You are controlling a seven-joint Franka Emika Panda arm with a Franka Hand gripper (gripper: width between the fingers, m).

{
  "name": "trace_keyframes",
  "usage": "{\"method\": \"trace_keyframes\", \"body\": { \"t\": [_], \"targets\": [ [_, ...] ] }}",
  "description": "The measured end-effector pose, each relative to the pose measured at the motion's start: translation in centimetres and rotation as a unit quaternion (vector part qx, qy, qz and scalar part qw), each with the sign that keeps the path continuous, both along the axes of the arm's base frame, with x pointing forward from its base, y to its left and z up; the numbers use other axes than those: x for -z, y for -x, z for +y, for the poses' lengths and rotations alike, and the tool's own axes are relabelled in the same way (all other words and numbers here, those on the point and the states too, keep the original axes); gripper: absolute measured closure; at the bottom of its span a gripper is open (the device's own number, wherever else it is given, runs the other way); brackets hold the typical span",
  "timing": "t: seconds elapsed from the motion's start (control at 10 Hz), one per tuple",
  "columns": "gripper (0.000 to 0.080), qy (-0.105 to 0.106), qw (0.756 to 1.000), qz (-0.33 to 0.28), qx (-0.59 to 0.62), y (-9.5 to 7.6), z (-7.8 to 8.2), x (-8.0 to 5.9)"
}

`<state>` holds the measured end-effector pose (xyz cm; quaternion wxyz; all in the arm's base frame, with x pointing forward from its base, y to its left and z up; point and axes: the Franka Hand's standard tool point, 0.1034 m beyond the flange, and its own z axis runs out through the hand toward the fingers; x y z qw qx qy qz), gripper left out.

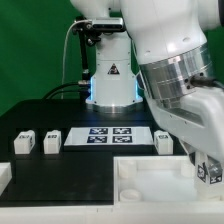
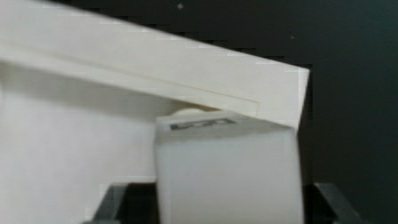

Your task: Assemble one leg

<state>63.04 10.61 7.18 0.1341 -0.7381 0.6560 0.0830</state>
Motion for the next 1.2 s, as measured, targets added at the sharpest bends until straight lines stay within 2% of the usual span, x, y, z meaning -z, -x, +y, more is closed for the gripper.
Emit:
{"method": "trace_keyframes", "body": {
  "t": [0.3,0.4,0.5,0.6,0.7,0.9,1.0,1.2],
  "targets": [
    [0.0489,0.003,0.999,-0.01,-0.032,0.1,0.2,0.2],
    [0.0277,0.004,0.999,-0.013,-0.047,0.1,0.3,0.2],
    [0.0277,0.01,0.994,-0.027,-0.101,0.1,0.4,0.1],
    [0.0173,0.03,0.98,-0.047,-0.192,0.0,0.6,-0.1],
    [0.0157,0.042,0.969,-0.056,-0.237,0.1,1.2,-0.4],
    [0.015,0.046,0.933,-0.087,-0.347,0.2,1.2,-0.3],
    [0.0151,0.046,0.923,-0.094,-0.37,0.2,1.3,-0.3],
    [0.0151,0.076,0.834,-0.134,-0.529,-0.1,0.8,-0.2]
  ]
}}
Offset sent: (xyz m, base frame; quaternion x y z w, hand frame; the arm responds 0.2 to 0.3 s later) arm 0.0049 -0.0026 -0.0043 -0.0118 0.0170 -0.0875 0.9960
